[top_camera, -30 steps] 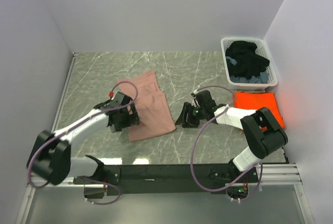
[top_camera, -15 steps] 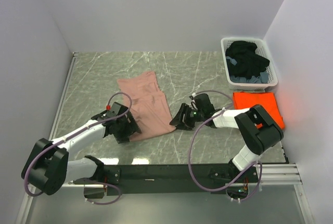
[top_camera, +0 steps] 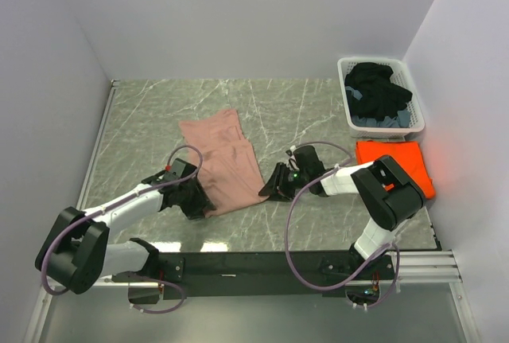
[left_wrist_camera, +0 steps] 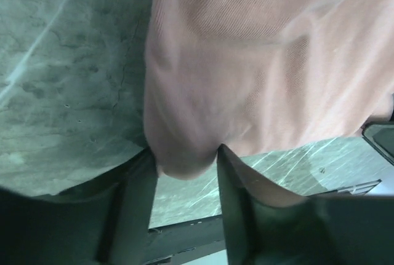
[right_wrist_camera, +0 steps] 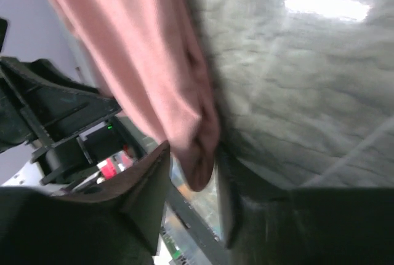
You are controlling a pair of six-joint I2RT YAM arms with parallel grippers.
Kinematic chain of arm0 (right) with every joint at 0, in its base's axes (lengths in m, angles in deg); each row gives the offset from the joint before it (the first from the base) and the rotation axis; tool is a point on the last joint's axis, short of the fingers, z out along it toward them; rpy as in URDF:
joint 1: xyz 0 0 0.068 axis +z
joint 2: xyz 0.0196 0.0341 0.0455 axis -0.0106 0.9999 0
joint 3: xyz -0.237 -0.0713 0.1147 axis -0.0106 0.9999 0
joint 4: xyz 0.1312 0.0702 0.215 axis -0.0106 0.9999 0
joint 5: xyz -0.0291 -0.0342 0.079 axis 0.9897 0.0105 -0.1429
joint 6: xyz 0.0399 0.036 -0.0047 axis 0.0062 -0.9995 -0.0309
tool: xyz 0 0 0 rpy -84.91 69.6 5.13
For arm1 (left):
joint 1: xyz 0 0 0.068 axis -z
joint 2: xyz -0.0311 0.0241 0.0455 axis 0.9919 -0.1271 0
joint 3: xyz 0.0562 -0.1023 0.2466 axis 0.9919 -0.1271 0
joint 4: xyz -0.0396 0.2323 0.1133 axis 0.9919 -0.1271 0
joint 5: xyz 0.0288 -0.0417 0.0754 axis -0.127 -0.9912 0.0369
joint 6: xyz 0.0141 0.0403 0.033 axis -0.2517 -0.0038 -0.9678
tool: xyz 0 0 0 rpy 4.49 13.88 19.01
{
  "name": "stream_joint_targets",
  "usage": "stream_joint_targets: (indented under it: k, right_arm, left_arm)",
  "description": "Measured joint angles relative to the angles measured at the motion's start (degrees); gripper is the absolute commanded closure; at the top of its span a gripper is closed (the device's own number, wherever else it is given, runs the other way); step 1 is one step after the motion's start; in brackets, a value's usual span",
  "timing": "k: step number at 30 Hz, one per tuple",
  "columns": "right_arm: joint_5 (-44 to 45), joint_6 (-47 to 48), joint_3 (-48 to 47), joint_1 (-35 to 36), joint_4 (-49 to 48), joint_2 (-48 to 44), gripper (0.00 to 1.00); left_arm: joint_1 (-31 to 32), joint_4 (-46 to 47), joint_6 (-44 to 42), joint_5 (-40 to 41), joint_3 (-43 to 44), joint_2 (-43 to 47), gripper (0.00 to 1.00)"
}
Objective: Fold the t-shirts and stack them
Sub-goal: Fold the tshirt
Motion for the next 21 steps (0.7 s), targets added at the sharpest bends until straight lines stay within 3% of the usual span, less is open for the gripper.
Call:
stream_joint_targets:
  k: [2,3,6,13,17,21]
  right_arm:
    - [0.44,0.39,0.02,0.0,0.46,0.11,0.69]
    - [0.66,0.61,0.02,0.0,0.72,0.17,0.81]
    - [1.16,1.27,0.02,0.0,2.03,0.22,0.99]
    - [1.55,6.38,-0.11,0.33,13.84,-4.79,1.0]
    - [1.01,11.78,0.37,0.92,26.12,-13.62,1.0]
    - [1.79,16.39,0.52,1.03,37.97,-22.75,1.0]
  left_arm:
    - [0.02,0.07,0.13,-0.26,-0.26,-0.11,0.68]
    - [0.0,0.09,0.09,-0.42,-0.52,-0.15,0.81]
    - [0.02,0.0,0.0,-0.76,-0.9,-0.17,0.99]
    - [4.44,-6.45,-0.07,-1.68,-1.01,3.76,0.99]
    - [10.91,-13.09,1.64,-5.33,-1.01,11.19,0.99]
    - [12.66,-18.1,3.19,-9.31,0.39,19.41,0.99]
